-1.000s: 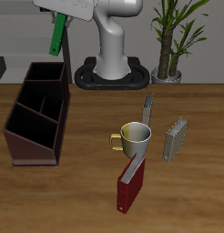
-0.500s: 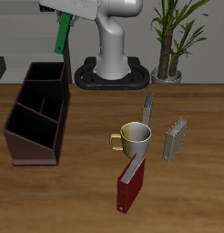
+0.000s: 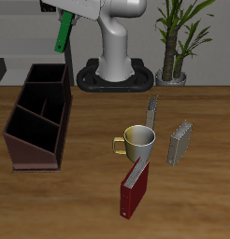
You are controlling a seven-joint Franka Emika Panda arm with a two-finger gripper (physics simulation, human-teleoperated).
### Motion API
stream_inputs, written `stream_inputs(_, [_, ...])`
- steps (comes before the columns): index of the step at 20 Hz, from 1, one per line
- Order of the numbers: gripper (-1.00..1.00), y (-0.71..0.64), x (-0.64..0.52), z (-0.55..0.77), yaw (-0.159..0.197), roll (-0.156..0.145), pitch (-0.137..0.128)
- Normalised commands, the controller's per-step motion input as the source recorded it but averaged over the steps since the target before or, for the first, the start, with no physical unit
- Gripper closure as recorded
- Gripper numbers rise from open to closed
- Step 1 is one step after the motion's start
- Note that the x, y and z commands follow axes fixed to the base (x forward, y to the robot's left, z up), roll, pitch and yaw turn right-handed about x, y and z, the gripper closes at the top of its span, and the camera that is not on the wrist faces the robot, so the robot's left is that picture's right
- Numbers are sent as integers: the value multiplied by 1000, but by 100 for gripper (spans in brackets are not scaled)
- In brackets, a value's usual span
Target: Place the green book into the right desk caddy's right compartment
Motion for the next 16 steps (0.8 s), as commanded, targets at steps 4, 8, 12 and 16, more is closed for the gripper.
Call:
stream_inputs(4, [100,-73,-8,-65,-24,-25,17])
stream_inputs(8, [100,-25,-43,-4,2,-6,-11])
stream_inputs(12, [100,-151,55,-45,-17,-22,7])
stream_inputs(16, [100,-69,109,-72,-24,-17,22])
